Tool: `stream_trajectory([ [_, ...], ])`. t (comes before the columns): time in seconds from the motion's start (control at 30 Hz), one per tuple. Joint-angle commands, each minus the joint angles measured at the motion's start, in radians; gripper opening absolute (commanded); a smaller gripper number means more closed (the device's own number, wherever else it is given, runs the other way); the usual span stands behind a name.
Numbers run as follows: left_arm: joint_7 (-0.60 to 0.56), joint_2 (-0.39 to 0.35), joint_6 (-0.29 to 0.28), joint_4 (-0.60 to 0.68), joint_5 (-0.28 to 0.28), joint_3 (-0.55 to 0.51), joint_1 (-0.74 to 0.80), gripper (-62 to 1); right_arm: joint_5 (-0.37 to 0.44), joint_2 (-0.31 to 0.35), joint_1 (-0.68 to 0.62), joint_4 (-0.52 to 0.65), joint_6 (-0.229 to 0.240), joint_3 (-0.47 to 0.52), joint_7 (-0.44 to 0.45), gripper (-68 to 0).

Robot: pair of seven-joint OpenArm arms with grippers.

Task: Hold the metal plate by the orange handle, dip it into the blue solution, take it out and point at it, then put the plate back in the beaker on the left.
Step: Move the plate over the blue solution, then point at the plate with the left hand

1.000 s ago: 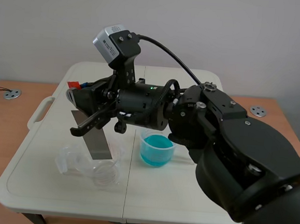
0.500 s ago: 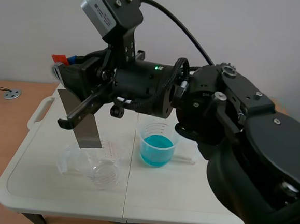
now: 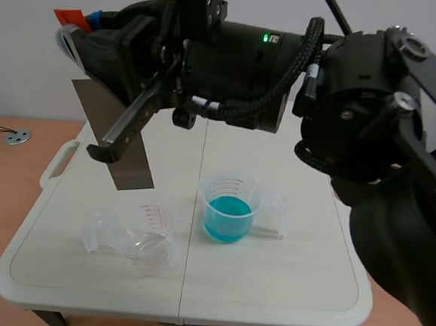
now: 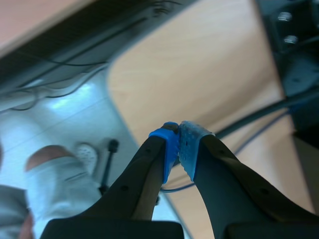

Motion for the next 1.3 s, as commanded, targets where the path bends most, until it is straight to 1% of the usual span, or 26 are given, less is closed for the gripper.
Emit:
stream_trajectory([
  [0.0,-0.010,-0.013,-0.002,0.016,-0.010,-0.040,0.028,-57.7,0.033,0.018,0.013,0.013,0.007,0.032,0.016,-66.2],
  [0.17,-0.012,-0.025,-0.002,0.047,-0.048,-0.162,0.078,-57.7,0.087,0.063,0.013,0.014,0.007,0.099,0.020,-66.2],
  [0.23,-0.013,-0.025,-0.002,0.068,-0.064,-0.209,0.105,-57.7,0.087,0.082,0.014,0.014,0.007,0.124,0.033,-66.2],
  [0.33,-0.021,-0.024,-0.002,0.110,-0.068,-0.273,0.145,-57.7,0.101,0.115,0.019,0.014,0.007,0.153,0.048,-66.2],
  [0.43,-0.024,-0.025,-0.002,0.161,-0.101,-0.342,0.179,-57.7,0.121,0.151,0.021,0.014,0.007,0.176,0.058,-66.2],
  [0.57,-0.102,-0.025,-0.002,0.247,-0.121,-0.426,0.227,-57.7,0.148,0.191,0.021,0.014,0.007,0.203,0.066,-66.2],
  [0.63,-0.151,-0.025,-0.002,0.301,-0.137,-0.458,0.246,-57.7,0.151,0.205,0.021,0.012,0.007,0.215,0.073,-66.2],
  [0.7,-0.196,-0.026,-0.003,0.354,-0.140,-0.480,0.257,-57.7,0.151,0.217,0.021,0.012,0.007,0.230,0.076,-66.2],
  [0.77,-0.223,-0.039,-0.007,0.403,-0.140,-0.481,0.257,-57.7,0.153,0.225,0.022,0.010,0.007,0.243,0.077,-66.2],
  [0.83,-0.230,-0.060,-0.037,0.455,-0.140,-0.477,0.251,-57.7,0.154,0.227,0.022,0.003,0.007,0.256,0.077,-66.2],
  [0.87,-0.229,-0.073,-0.061,0.480,-0.140,-0.474,0.242,-57.7,0.154,0.227,0.022,-0.003,0.007,0.261,0.076,-66.2],
  [0.97,-0.219,-0.117,-0.101,0.523,-0.140,-0.441,0.179,-57.7,0.159,0.227,0.032,-0.031,0.007,0.264,0.076,-66.2],
  [1.03,-0.213,-0.143,-0.120,0.526,-0.140,-0.397,0.111,-57.7,0.170,0.227,0.043,-0.058,0.007,0.264,0.077,-66.2],
  [1.13,-0.184,-0.164,-0.121,0.525,-0.139,-0.308,-0.003,-57.7,0.196,0.227,0.060,-0.099,0.007,0.263,0.080,-66.2],
  [1.27,-0.172,-0.172,-0.122,0.525,-0.138,-0.170,-0.140,-57.7,0.196,0.227,0.072,-0.127,0.007,0.262,0.089,-66.2],
])
